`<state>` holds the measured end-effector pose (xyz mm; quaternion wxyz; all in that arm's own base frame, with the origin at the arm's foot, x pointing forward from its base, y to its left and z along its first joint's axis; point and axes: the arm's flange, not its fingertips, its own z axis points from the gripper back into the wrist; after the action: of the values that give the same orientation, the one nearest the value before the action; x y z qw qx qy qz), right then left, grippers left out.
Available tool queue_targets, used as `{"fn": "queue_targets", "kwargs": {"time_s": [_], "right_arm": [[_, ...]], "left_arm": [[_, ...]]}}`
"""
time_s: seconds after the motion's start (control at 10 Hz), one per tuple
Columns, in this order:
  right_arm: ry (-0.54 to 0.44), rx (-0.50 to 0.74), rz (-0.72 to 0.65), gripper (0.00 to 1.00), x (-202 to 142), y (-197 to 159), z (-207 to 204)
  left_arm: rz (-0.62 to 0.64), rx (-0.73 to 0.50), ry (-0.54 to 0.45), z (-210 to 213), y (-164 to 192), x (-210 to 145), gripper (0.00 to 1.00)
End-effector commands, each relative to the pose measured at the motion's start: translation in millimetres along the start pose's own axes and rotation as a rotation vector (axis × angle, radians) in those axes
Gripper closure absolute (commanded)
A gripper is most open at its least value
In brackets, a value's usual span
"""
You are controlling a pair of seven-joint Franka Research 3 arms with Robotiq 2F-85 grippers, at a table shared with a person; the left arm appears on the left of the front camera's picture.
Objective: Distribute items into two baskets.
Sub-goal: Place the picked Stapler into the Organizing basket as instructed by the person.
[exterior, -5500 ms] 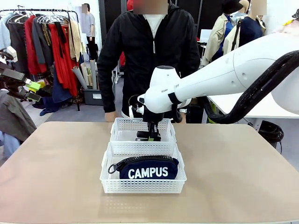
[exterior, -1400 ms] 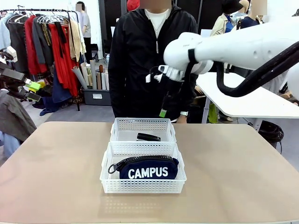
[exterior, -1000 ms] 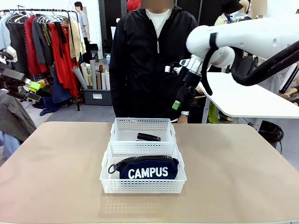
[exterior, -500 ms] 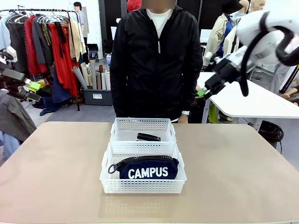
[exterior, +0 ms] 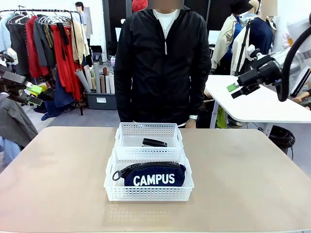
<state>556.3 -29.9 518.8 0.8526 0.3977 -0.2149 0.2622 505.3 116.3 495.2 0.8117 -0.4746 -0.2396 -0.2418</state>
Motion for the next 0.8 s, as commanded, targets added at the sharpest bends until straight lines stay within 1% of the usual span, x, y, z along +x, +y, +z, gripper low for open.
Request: {"fn": "queue_targets", "kwargs": {"time_s": [0.0,0.3,0.7], "right_arm": [[-0.057,0.028,0.012,0.00,-30,10,3],[-0.126,0.082,-0.005,0.00,-59,0,18],[-0.159,0.073,0.007,0.00,-82,5,22]], "left_arm": [[0.000,0.000,-0.002,0,-2,0,0.00],[0.000,0.000,-0.002,0,-2,0,0.00],[0.000,0.000,-0.002,0,-2,0,0.00]]}}
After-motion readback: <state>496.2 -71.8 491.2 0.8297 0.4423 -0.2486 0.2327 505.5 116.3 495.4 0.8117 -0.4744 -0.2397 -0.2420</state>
